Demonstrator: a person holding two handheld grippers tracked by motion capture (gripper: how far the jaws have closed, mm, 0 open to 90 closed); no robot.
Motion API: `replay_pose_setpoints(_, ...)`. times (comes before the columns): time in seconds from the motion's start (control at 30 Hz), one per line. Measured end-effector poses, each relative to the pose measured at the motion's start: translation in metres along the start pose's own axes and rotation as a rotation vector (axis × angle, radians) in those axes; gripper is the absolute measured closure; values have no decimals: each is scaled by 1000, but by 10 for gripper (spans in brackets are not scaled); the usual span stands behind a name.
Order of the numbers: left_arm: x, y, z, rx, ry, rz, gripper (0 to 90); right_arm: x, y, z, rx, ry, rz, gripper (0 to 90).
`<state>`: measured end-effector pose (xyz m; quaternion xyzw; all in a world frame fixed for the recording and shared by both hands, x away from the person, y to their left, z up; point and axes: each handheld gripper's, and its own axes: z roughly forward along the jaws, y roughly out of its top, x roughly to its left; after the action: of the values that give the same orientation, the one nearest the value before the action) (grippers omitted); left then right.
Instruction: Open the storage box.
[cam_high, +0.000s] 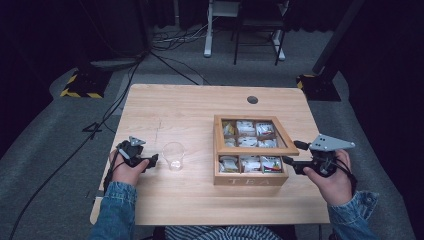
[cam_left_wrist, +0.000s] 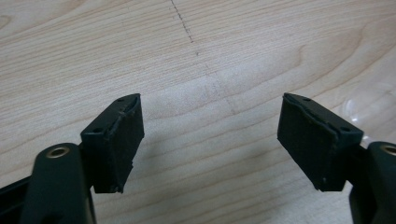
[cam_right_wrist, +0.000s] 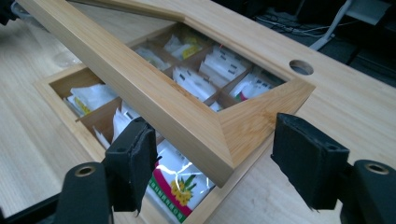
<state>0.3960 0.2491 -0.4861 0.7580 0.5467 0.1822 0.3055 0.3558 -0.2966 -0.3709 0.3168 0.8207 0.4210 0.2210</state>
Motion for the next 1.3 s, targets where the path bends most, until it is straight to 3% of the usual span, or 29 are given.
replay_pose_setpoints(0.27,1,6,-14,-10,-13,-31,231,-6,19,0,-20,-21,18,312)
replay_pose_setpoints(0.53,-11,18,-32,21,-9,26,231,-12,33,2,-42,-43,50,312)
replay_pose_setpoints(0.9,-14,30,-58,-24,-27,31,240,-19,39,6,-83,-57,87,315)
replay_pose_setpoints(1.1,-23,37,-67,-45,-40,70,241,-20,42,7,-127,-87,87,323)
replay_pose_setpoints(1.3,-38,43,-74,-53,-70,112,244,-21,41,11,-133,-96,83,334)
